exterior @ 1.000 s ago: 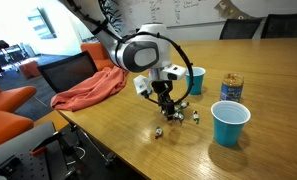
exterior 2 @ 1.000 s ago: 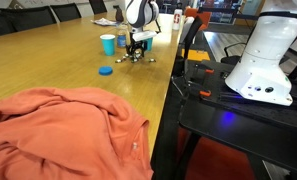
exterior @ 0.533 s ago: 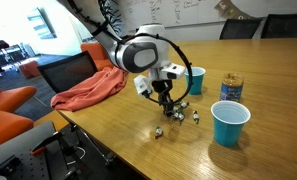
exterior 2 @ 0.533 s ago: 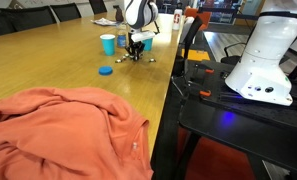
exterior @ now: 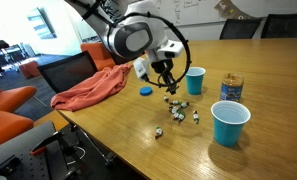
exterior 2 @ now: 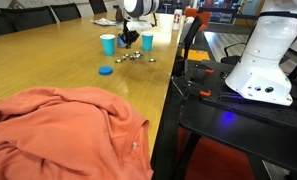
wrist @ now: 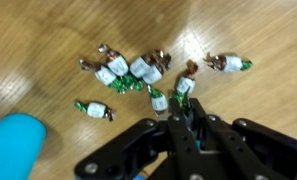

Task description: Place one piece of candy in each of the blue cups

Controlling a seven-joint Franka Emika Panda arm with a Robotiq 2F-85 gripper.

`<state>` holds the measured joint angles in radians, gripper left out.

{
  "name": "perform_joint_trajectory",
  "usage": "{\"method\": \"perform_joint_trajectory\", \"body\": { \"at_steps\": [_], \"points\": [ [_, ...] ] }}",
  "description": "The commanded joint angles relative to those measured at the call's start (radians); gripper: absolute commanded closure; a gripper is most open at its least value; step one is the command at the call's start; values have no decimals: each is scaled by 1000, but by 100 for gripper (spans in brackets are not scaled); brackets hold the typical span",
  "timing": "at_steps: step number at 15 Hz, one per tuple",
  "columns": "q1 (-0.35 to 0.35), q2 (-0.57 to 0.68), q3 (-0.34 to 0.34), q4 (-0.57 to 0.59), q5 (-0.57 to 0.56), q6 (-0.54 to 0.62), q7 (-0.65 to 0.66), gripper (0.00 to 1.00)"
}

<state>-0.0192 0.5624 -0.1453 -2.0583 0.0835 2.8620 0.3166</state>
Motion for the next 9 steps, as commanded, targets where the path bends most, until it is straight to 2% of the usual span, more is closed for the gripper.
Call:
{"method": "perform_joint_trajectory", "body": {
  "at_steps": [1,4,9],
  "points": [
    [-22,-149,34,-52,51,36,-32,97],
    [-21,-186,30,7,66,15,-21,97],
    [-50,-89,34,226,80,-54,-23,97]
  ]
}}
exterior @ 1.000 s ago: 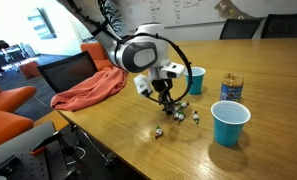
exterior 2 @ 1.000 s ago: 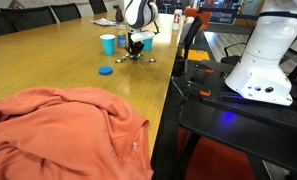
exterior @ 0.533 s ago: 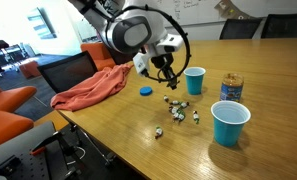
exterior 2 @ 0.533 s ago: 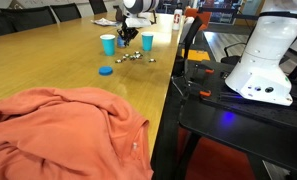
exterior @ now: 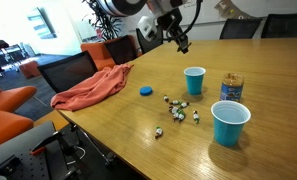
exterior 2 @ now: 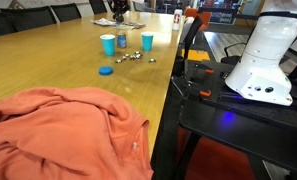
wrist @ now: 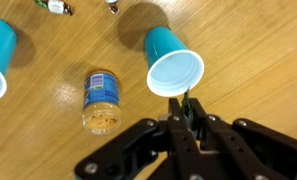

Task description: Place one piece of candy in each of the blue cups

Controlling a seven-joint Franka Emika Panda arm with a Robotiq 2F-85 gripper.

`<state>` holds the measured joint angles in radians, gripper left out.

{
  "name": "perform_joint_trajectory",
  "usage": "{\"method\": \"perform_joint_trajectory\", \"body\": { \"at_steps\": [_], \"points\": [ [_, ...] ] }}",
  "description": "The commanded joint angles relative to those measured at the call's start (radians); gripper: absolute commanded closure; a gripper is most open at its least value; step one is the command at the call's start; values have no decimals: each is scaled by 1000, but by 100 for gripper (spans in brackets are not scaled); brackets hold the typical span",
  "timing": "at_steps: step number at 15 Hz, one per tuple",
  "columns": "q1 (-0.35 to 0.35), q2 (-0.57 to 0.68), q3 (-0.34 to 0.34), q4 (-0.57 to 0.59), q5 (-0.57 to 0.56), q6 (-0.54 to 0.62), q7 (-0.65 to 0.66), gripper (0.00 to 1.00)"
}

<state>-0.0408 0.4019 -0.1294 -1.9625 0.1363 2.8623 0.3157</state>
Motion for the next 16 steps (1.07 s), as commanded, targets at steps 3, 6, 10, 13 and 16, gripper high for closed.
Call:
{"method": "perform_joint_trajectory", "body": {
  "at_steps": [3,6,10,13,16],
  "points": [
    [-58,151,44,253,53,-120,-31,97],
    [-69,247,55,372,60,-197,-21,97],
    [-69,358,54,495,55,-284,-10,97],
    [-71,408,60,549,57,-325,-13,60],
    [-74,419,68,558,61,-329,-24,39]
  ]
}}
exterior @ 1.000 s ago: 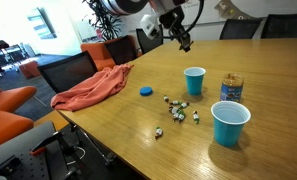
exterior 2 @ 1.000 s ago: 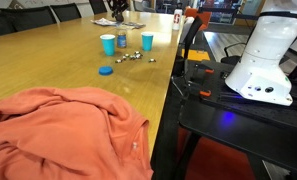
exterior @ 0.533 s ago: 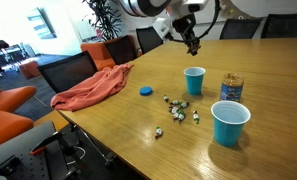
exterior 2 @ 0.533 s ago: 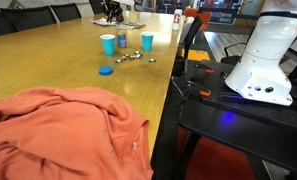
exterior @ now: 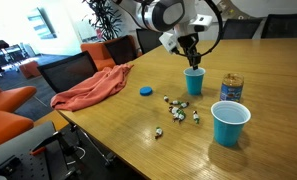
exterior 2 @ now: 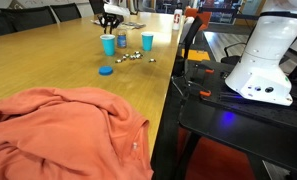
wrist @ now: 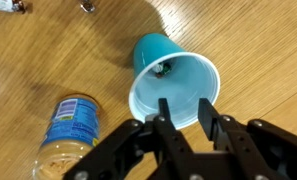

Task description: Place one piece of candy in each of the blue cups

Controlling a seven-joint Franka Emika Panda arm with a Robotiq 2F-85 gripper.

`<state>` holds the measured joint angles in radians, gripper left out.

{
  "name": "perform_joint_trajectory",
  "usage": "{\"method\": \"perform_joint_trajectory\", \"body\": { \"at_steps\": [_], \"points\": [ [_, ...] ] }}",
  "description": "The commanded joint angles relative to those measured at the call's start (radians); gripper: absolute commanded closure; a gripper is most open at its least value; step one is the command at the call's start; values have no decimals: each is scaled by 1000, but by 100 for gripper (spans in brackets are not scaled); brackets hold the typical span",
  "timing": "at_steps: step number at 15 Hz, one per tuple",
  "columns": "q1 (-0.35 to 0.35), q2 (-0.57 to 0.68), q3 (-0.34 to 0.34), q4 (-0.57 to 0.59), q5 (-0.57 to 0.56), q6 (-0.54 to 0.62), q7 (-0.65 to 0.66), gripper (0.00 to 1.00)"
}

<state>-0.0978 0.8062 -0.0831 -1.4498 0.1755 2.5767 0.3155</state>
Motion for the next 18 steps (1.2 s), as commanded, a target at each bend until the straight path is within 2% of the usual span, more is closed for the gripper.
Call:
{"method": "perform_joint_trajectory", "body": {
  "at_steps": [1,4,6,8,11,14,18],
  "points": [
    [-15,-4,20,24,21,-44,-23,32],
    [-10,-113,18,-104,13,-41,-41,8],
    [-9,-214,18,-222,14,-34,-61,0],
    [-9,-299,17,-308,10,-57,-82,0],
    [16,-432,-20,-454,-32,-63,-66,0],
    [36,-565,-61,-611,-101,-30,-37,0],
    [35,-722,-66,-812,-158,5,-30,0]
  ]
}}
